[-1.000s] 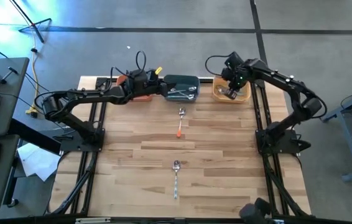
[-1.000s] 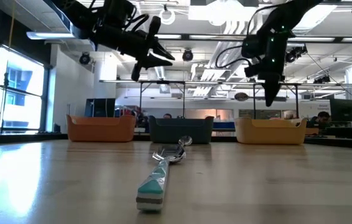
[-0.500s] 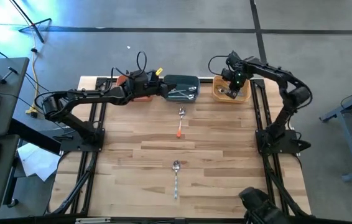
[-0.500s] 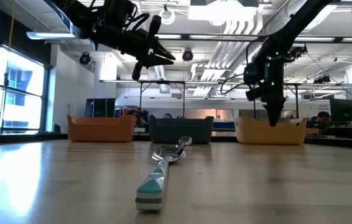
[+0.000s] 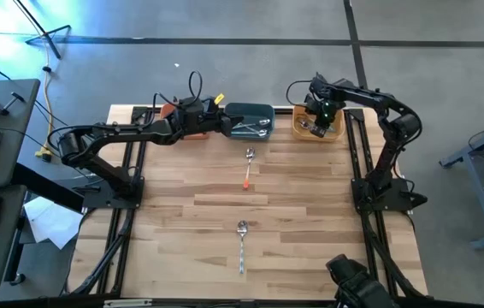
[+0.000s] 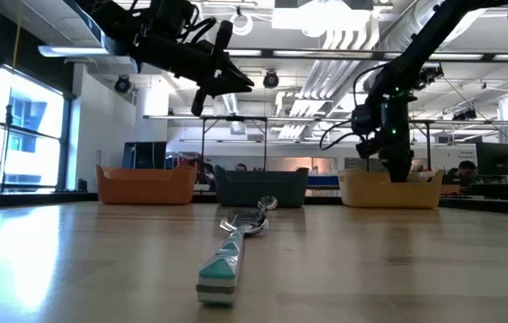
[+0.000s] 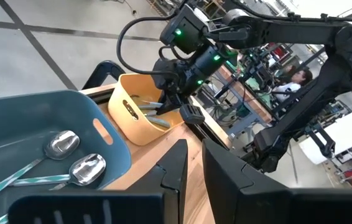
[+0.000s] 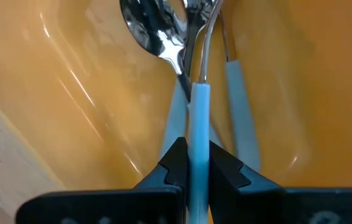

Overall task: Sort silverware by color (type)
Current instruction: Put the blue spoon into the yellow bin, then put the orange spoon into the orange bin

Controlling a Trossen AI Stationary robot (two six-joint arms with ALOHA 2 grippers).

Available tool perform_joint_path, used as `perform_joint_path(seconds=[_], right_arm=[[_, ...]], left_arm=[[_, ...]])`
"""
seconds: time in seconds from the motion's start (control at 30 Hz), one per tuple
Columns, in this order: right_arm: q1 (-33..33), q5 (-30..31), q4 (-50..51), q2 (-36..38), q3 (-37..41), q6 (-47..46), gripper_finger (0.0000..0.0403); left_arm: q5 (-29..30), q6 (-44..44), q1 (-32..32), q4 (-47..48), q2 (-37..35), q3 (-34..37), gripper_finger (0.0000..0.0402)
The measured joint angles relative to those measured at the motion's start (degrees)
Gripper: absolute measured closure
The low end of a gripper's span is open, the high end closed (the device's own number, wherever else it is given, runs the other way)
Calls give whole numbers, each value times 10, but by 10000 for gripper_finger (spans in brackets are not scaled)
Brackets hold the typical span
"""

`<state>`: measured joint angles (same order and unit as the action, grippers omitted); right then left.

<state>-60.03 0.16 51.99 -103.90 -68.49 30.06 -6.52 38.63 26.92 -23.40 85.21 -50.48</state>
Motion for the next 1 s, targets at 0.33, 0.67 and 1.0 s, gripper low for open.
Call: perform_joint_path(seconds=[0.33, 0.67, 1.0], right_arm=[[0, 0, 0, 0, 0, 0, 382], [0, 0, -11, 0, 0, -13, 348], [1, 40, -11, 5, -5, -30, 318]], left_arm=[[0, -3, 0, 0, 0, 0, 363], [0, 1, 0, 0, 0, 0, 363], [0, -15, 0, 0, 0, 0, 363]])
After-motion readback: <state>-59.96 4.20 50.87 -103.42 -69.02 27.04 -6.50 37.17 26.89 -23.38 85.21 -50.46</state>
